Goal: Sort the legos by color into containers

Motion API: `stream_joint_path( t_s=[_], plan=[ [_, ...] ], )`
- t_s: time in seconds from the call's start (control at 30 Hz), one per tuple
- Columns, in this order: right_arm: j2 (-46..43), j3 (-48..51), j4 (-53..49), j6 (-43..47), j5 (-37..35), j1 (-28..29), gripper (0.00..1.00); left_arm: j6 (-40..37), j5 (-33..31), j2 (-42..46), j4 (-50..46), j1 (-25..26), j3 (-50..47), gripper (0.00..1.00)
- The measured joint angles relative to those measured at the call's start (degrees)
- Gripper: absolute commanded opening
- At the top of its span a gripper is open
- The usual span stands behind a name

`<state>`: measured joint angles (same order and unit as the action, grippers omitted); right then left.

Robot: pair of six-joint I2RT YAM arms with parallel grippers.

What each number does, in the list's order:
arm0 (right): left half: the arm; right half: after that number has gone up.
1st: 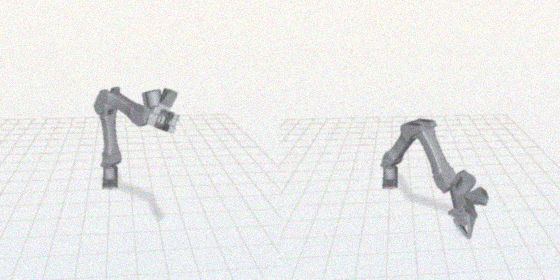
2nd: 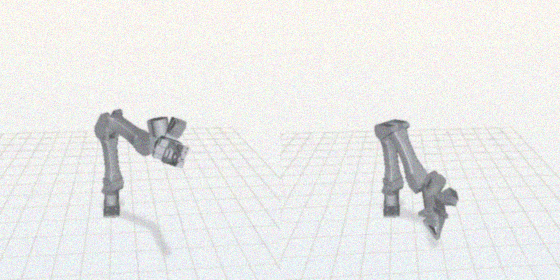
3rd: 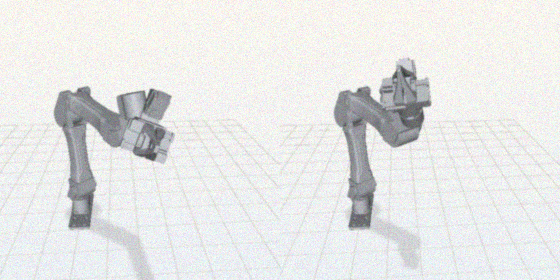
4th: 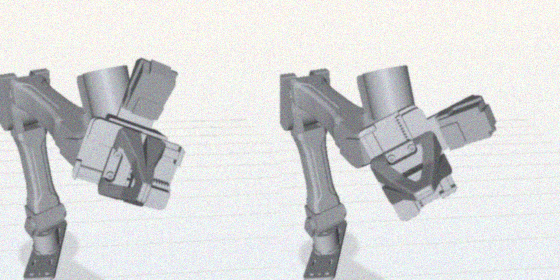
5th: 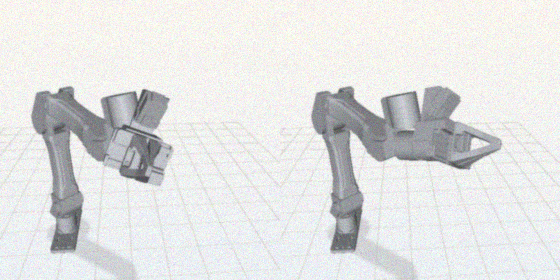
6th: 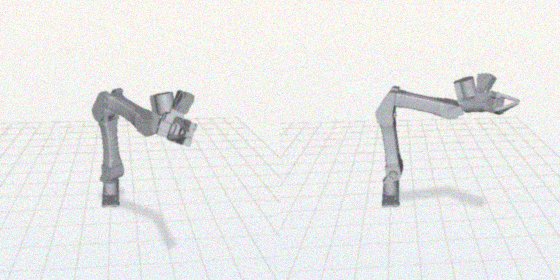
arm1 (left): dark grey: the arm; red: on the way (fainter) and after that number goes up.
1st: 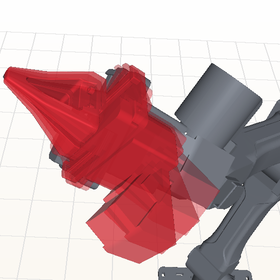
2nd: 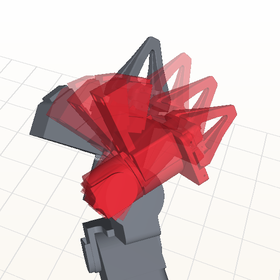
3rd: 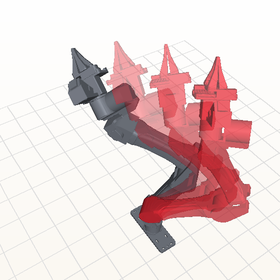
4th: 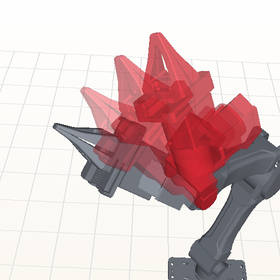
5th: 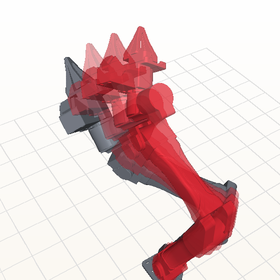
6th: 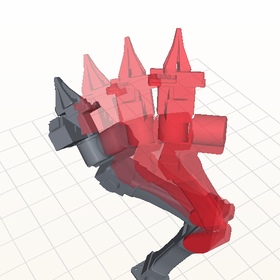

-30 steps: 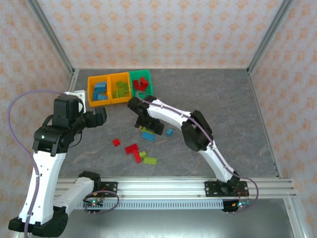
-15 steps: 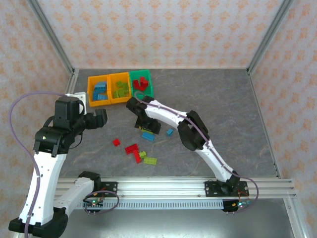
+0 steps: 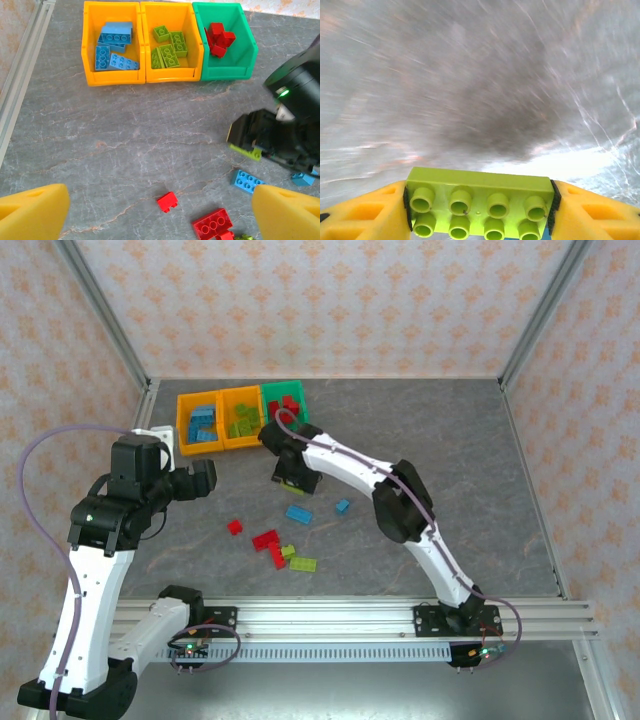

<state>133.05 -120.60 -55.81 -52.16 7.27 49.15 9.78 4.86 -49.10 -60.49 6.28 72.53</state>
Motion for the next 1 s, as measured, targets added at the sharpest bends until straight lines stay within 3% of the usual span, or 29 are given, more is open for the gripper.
stream_joint_path(
  t_s=[0.23,0.5,0.7,0.8,0.93,1.0],
  plan=[
    [-1.8,-9.5,11.2,4.5,-1.5,-1.5,0.57,1.9,0.1,0.0,0.0,0.0,0.0,0.94],
    [16.6,-30.6,26.8,11.1,0.3,-4.9,0.53,2.2,0.2,-0.2,-1.1,0.0,0.1,0.95],
    [23.3,-32.9,37.3,21.2,1.7,-5.3,0.55,0.9,0.3,-1.1,-3.5,0.0,0.2,0.95],
    [23.4,-33.0,41.7,25.6,1.8,-4.9,0.61,0.7,0.4,-1.3,-3.7,0.0,0.2,0.95],
    [23.9,-34.7,46.3,31.0,1.9,-4.3,0.85,0.7,0.7,-1.7,-3.7,0.0,0.2,0.96],
    [24.1,-35.3,47.9,32.0,2.0,-4.1,0.89,0.7,0.7,-2.2,-3.8,0.0,0.2,0.96]
  ],
)
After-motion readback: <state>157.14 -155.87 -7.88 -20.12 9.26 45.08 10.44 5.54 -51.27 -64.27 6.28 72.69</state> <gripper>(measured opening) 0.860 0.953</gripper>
